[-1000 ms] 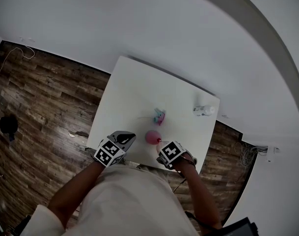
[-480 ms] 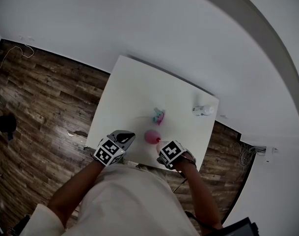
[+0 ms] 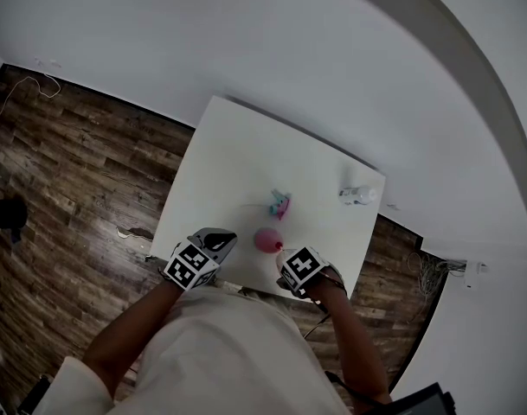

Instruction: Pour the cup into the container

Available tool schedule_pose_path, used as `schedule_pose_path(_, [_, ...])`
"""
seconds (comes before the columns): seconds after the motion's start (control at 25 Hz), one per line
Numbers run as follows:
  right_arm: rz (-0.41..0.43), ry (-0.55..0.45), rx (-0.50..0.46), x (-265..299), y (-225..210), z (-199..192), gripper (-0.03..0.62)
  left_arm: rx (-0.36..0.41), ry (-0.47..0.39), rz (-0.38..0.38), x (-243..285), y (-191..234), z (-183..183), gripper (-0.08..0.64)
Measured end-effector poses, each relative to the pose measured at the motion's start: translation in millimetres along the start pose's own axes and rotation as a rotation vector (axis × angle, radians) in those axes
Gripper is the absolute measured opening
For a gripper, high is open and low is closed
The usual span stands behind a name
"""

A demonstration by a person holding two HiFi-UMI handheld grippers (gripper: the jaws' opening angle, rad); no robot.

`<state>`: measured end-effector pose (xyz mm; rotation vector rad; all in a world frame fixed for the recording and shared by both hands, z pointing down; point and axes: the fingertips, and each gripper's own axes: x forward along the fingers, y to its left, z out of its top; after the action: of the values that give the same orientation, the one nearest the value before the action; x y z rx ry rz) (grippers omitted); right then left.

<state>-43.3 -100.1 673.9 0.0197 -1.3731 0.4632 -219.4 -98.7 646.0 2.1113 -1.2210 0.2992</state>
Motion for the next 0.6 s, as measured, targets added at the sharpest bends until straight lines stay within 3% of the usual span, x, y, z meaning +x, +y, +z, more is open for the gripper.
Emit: schedule_pose_path(0.6, [0.01,0.012,0.015,-6.9,-2.2,-2.1,0.364,0.0,0.001,0.0,-0.3,1.1,-0.6,0.011])
